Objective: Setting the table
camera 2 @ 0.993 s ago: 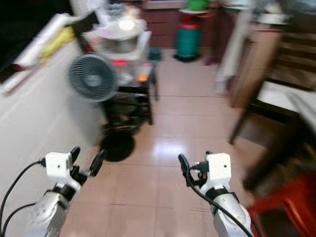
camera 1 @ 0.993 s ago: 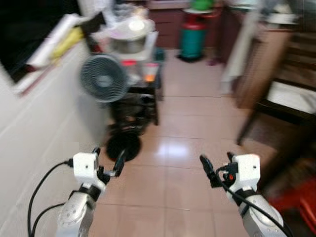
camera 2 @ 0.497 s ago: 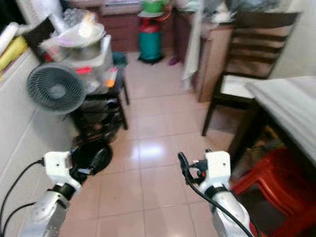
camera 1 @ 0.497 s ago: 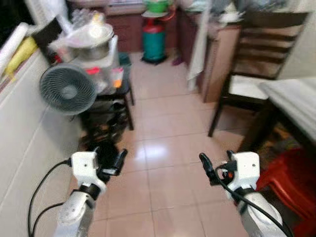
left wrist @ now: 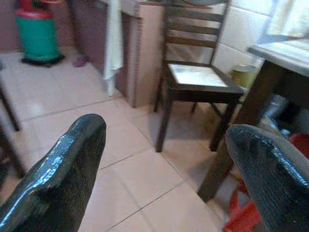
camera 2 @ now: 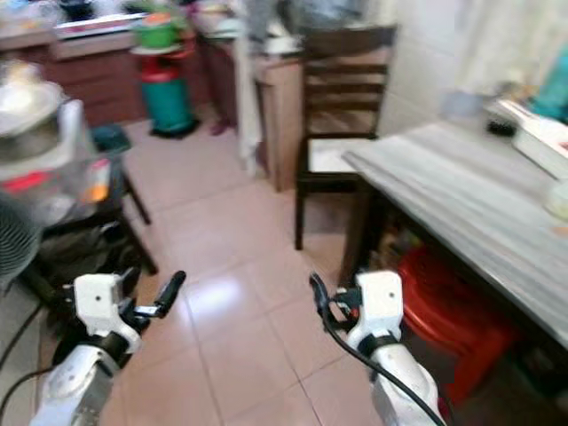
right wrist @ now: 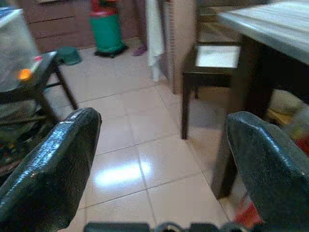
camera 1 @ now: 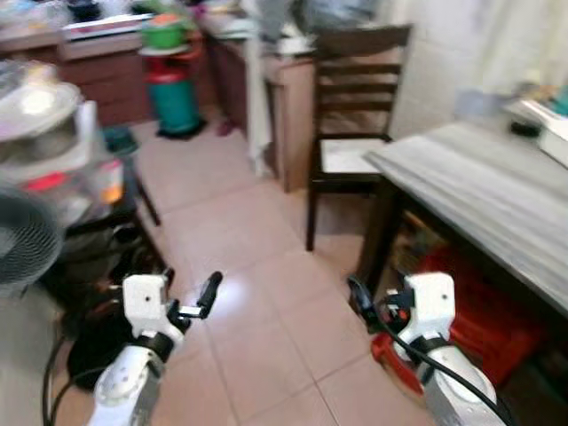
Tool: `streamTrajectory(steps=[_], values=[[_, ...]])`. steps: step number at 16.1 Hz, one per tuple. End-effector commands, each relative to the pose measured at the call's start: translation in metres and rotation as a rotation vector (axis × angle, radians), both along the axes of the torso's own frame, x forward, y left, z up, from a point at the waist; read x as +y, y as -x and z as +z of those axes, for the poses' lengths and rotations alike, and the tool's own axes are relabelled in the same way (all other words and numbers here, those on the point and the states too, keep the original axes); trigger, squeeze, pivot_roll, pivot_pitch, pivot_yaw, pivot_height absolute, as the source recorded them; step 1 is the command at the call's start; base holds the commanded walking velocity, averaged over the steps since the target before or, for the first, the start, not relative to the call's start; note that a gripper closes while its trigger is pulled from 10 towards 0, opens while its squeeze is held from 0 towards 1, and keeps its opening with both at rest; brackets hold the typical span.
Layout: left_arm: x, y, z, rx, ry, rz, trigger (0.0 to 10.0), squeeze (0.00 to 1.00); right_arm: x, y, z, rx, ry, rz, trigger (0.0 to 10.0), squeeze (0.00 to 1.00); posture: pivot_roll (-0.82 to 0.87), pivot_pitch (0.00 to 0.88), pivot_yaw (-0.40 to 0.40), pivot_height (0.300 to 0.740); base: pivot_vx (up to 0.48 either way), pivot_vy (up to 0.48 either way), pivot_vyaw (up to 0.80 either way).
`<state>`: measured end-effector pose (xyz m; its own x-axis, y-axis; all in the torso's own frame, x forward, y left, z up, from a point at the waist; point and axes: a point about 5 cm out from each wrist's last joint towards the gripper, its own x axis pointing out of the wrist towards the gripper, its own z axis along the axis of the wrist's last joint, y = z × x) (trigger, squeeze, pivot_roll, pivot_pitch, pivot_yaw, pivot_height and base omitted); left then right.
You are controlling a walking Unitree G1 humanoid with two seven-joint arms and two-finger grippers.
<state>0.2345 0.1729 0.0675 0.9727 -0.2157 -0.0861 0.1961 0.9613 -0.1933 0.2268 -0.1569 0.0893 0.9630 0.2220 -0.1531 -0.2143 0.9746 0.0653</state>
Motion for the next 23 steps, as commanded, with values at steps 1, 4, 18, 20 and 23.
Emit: streamTrajectory(steps=[1, 4, 18, 20, 23], values=[[-0.005, -0.002, 0.001, 0.004, -0.001, -0.014, 10.0, 0.00, -0.004, 0.000, 0.004, -0.014, 0.012, -0.009, 10.0, 0.00, -0.03, 0.000, 0.069, 0.740, 0.000, 0.000, -0.80], [-0.003, -0.004, 0.003, -0.001, -0.011, 0.019, 10.0, 0.00, -0.006, 0.000, 0.010, -0.043, 0.012, -0.022, 10.0, 0.00, -0.03, 0.000, 0.060, 0.740, 0.000, 0.000, -0.53], [0.002, -0.005, 0.009, -0.037, -0.123, 0.149, 10.0, 0.00, -0.020, 0.001, 0.032, -0.138, 0.081, -0.102, 10.0, 0.00, -0.04, 0.000, 0.027, 0.740, -0.036, 0.000, -0.25], [0.002, -0.006, 0.009, -0.035, -0.125, 0.149, 10.0, 0.00, -0.019, 0.002, 0.031, -0.131, 0.076, -0.107, 10.0, 0.00, -0.05, 0.000, 0.035, 0.740, -0.253, 0.000, -0.80], [0.001, -0.007, 0.010, -0.034, -0.130, 0.145, 10.0, 0.00, -0.017, 0.004, 0.030, -0.124, 0.069, -0.111, 10.0, 0.00, -0.05, 0.000, 0.044, 0.740, -0.255, 0.000, -0.80]])
